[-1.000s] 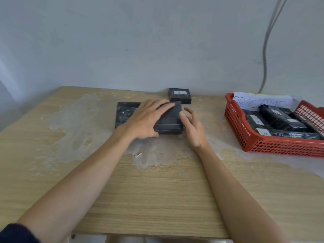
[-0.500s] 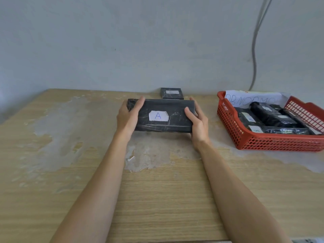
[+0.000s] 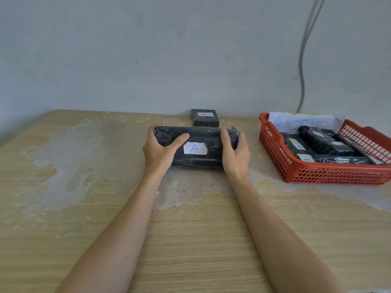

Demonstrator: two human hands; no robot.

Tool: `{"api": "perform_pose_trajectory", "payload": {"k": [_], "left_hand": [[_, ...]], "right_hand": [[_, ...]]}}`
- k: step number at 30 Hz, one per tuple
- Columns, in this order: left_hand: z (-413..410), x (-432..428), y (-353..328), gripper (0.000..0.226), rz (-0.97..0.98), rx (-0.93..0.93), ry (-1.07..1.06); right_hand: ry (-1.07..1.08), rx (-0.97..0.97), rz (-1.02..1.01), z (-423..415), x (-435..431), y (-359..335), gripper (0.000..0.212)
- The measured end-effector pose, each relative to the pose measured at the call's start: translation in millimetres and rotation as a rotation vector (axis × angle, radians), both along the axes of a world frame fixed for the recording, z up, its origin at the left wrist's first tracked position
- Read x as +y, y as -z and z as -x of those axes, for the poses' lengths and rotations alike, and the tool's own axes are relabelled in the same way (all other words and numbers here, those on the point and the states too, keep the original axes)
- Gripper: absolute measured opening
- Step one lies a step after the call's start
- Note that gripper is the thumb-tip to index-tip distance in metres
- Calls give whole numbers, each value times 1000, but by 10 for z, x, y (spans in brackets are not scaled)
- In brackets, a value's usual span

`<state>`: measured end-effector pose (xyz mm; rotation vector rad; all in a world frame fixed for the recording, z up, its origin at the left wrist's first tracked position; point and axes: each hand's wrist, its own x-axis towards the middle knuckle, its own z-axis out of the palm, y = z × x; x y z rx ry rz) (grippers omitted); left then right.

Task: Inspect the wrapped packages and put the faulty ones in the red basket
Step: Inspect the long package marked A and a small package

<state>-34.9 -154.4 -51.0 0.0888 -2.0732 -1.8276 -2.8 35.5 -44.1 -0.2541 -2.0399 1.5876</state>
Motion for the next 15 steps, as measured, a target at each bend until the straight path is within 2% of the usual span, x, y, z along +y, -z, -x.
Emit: {"api": "perform_pose_trajectory", "payload": {"k": [2, 4, 6, 7, 9, 10, 12, 15], "left_hand": [[5, -3, 4, 41, 4, 17, -13], [34, -11, 13, 36, 18, 37, -27], [52, -18, 13, 35, 31, 32, -25], [55, -22, 12, 36, 27, 19, -16], [60, -55, 24, 46, 15, -17, 38], [55, -79, 27, 59, 21, -36, 78], [58, -123, 42, 86, 67, -49, 134], [95, -125, 48, 96, 101, -39, 144]], "right_hand": [[15, 7, 11, 1, 3, -25, 38], [19, 3, 10, -4, -10, -42, 42], [-22, -28, 1, -13, -3, -29, 61], [-51, -49, -23, -19, 5, -17, 80], [-75, -75, -86, -11, 8, 4, 112], [-67, -75, -107, 9, 4, 17, 119], [-45, -51, -134, 35, -14, 49, 120], [-93, -50, -169, 45, 32, 62, 122]]}}
